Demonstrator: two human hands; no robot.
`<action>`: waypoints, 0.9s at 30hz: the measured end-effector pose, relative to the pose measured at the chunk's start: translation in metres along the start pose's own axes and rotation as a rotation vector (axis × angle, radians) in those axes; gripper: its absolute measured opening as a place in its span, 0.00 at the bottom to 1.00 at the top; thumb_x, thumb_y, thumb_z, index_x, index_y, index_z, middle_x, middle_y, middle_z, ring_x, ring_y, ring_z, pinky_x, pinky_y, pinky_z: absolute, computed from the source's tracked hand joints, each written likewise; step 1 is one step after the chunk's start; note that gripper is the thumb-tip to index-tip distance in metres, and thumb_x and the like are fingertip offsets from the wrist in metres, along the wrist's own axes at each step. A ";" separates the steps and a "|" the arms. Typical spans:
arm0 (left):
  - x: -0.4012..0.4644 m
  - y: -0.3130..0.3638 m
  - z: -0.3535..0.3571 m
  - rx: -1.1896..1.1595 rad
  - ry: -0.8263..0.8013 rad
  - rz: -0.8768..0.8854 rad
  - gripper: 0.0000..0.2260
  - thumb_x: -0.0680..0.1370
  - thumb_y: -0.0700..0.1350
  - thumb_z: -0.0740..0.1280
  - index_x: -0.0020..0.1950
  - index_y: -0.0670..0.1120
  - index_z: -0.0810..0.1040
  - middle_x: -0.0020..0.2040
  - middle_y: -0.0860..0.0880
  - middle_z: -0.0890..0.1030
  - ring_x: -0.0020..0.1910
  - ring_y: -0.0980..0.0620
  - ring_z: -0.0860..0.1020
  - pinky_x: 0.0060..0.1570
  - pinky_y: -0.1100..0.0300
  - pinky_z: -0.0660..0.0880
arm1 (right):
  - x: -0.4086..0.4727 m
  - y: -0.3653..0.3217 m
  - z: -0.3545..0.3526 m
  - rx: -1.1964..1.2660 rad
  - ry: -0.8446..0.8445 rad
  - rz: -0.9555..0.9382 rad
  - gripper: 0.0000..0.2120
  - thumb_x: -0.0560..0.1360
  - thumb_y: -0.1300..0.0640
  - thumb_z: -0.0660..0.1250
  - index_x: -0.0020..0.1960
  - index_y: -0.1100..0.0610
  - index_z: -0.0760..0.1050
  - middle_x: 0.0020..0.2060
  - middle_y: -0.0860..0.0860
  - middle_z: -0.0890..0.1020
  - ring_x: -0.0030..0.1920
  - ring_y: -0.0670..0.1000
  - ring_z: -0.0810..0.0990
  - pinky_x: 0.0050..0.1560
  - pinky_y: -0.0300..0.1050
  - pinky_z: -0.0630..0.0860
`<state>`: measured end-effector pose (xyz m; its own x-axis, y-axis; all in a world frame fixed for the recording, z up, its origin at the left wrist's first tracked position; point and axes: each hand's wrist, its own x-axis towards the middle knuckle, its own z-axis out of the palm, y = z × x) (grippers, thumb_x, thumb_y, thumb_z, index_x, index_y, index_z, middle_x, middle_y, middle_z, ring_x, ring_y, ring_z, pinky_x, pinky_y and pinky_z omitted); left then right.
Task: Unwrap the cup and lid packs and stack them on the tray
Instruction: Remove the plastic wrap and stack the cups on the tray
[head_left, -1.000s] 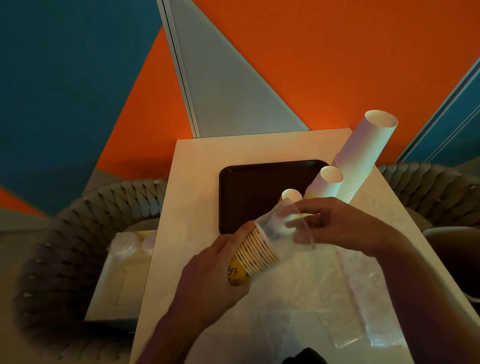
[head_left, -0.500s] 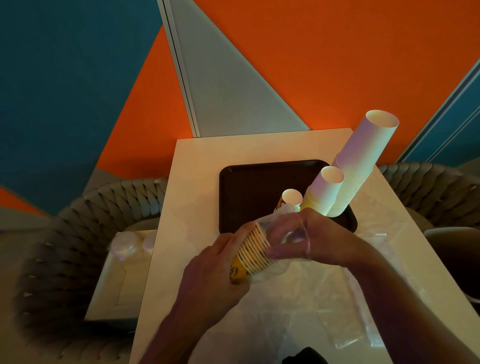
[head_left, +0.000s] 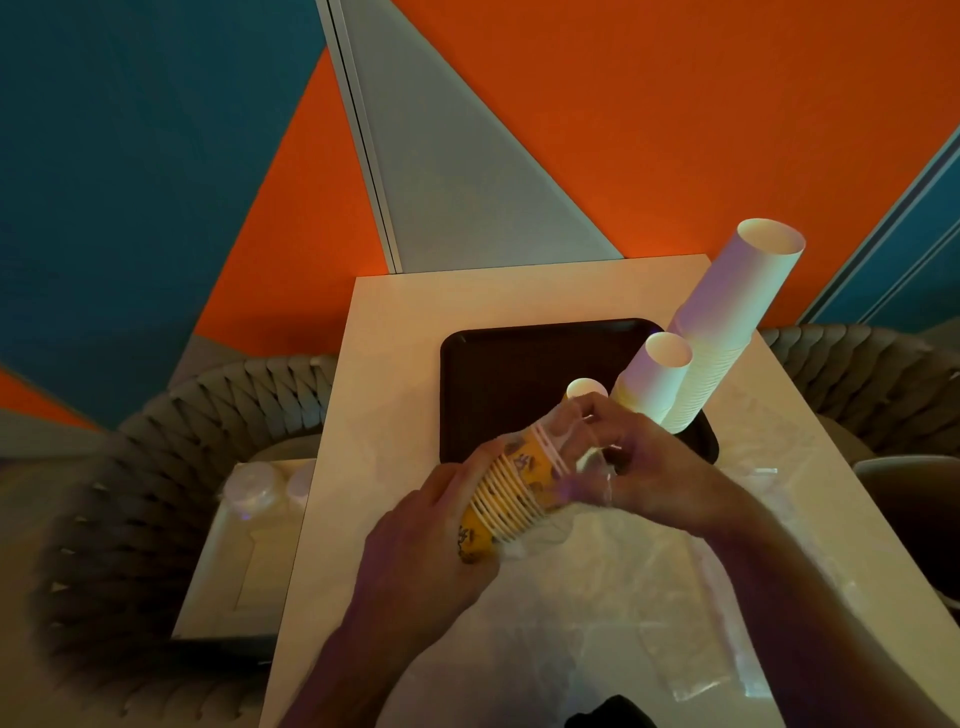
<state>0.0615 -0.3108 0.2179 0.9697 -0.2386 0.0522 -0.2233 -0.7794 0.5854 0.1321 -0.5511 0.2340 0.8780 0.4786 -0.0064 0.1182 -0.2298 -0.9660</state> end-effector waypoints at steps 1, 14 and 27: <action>0.001 0.002 0.000 -0.003 0.001 0.003 0.43 0.74 0.55 0.73 0.74 0.73 0.43 0.65 0.65 0.67 0.54 0.61 0.74 0.47 0.67 0.77 | -0.001 0.000 0.003 -0.017 -0.023 0.026 0.21 0.68 0.53 0.82 0.56 0.58 0.78 0.56 0.44 0.79 0.59 0.50 0.81 0.54 0.49 0.82; 0.007 -0.011 -0.003 -0.050 0.075 -0.071 0.44 0.72 0.56 0.76 0.74 0.72 0.47 0.68 0.64 0.67 0.55 0.63 0.73 0.46 0.69 0.74 | -0.004 0.001 -0.007 0.110 0.166 0.153 0.26 0.64 0.66 0.81 0.51 0.59 0.67 0.52 0.55 0.84 0.51 0.53 0.86 0.47 0.50 0.84; 0.008 -0.015 0.008 -0.098 0.092 -0.112 0.45 0.72 0.58 0.75 0.74 0.73 0.46 0.64 0.69 0.64 0.54 0.67 0.70 0.44 0.74 0.68 | 0.003 0.041 0.031 -0.181 0.107 0.083 0.29 0.69 0.50 0.81 0.64 0.40 0.70 0.55 0.44 0.82 0.55 0.45 0.83 0.54 0.52 0.82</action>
<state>0.0719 -0.3059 0.2035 0.9939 -0.0960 0.0541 -0.1075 -0.7371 0.6672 0.1254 -0.5327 0.1863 0.9312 0.3615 -0.0475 0.1161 -0.4175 -0.9012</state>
